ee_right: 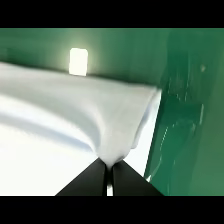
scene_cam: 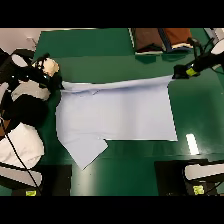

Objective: Fold the shirts.

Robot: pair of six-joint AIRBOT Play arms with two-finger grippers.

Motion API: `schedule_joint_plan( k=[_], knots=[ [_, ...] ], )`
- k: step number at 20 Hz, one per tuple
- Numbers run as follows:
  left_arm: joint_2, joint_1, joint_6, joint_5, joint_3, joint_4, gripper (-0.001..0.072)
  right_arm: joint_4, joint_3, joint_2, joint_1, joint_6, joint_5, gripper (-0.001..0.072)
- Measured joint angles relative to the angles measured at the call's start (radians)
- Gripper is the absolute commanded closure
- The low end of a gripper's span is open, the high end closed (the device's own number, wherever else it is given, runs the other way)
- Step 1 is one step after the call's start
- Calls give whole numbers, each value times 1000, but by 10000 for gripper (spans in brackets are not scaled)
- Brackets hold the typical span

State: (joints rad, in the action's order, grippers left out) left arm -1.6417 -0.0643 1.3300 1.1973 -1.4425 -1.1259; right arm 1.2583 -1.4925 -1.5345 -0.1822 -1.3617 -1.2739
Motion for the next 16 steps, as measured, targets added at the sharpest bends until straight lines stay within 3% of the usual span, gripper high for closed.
schedule_joint_plan(
  k=[4,5,6,7,11,16],
  knots=[
    [0,40,-1,-13,79,-16,680,4,150,40,14,3,37,690],
    [0,48,-1,-14,88,-18,636,2,175,44,18,3,44,607],
    [1,50,0,-14,94,-20,324,3,197,47,22,3,44,348],
    [5,51,5,-10,99,-26,212,2,211,50,24,3,46,314],
    [83,18,45,11,109,-56,210,-5,208,73,8,9,13,318],
    [325,-34,69,62,230,-126,210,-3,353,223,-95,31,-72,317]
  ],
)
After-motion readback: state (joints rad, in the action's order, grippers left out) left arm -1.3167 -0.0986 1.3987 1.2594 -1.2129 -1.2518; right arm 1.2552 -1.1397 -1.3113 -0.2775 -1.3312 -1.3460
